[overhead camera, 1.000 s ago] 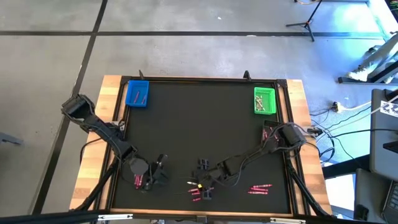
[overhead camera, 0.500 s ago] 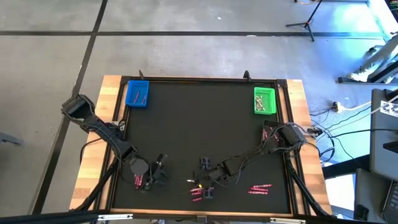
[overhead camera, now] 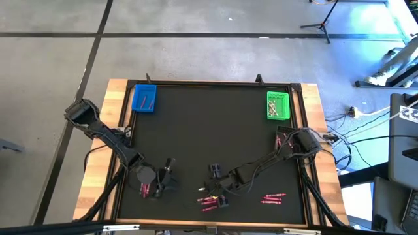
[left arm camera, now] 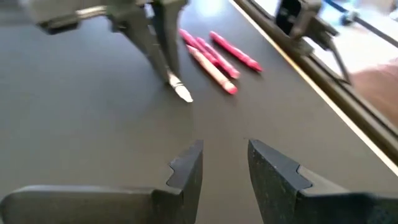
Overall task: Sort crayons
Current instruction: Put the white crayon into the green bin
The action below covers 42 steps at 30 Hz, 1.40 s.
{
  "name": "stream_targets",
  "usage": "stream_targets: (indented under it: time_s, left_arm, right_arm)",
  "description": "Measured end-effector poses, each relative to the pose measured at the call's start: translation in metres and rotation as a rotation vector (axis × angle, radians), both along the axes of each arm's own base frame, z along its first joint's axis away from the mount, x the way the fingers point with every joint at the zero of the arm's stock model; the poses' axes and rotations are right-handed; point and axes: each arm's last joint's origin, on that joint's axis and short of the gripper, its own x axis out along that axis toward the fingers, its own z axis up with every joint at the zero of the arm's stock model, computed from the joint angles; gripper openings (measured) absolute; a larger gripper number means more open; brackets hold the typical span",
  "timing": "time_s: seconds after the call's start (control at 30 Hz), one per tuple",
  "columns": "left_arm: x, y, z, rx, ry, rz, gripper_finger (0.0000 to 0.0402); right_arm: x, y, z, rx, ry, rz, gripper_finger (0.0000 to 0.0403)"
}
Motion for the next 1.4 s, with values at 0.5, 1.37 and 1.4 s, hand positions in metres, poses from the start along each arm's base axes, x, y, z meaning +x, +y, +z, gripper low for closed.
stream_targets:
  time_s: [0.5, 1.37, 1.4]
  left_arm:
    - [0.01, 0.013, 0.002, 0.047, -0.058, 0.126, 0.0119]
    - [0.01, 0.014, 0.003, 0.028, -0.062, 0.165, 0.0119]
    - [0.01, 0.014, 0.003, 0.032, -0.065, 0.174, 0.0119]
  right_arm:
    - [-0.032, -0.019, 0.081, -0.062, -0.003, -0.078, 0.0016]
    - [-0.161, -0.165, 0.097, -0.084, -0.03, -0.758, 0.0011]
    - [-0.167, -0.174, 0.096, -0.087, -0.042, -0.808, 0.0011]
